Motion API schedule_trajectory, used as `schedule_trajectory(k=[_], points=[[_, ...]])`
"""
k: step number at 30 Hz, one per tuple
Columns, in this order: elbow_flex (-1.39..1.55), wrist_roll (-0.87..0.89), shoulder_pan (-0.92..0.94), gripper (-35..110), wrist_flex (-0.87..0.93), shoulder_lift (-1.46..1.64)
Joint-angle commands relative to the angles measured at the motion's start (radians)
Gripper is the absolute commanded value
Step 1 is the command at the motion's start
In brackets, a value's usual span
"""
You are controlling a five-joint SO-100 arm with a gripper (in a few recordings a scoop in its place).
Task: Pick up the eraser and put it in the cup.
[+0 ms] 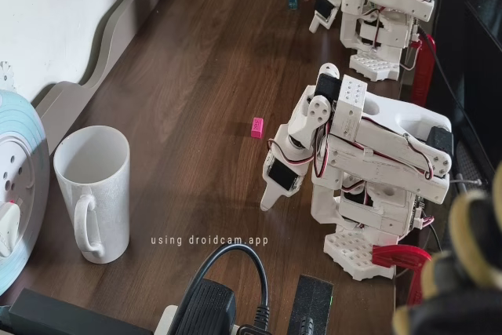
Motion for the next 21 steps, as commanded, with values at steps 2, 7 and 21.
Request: schedule_trajectory(k=[2,7,21], points=[[0.009,-0.049,0.011,3,0.034,0.025],[0.009,-0.095,0.011,6,0.038,0.025],[0.009,-0.118,0.038,0,0.041,0.025]])
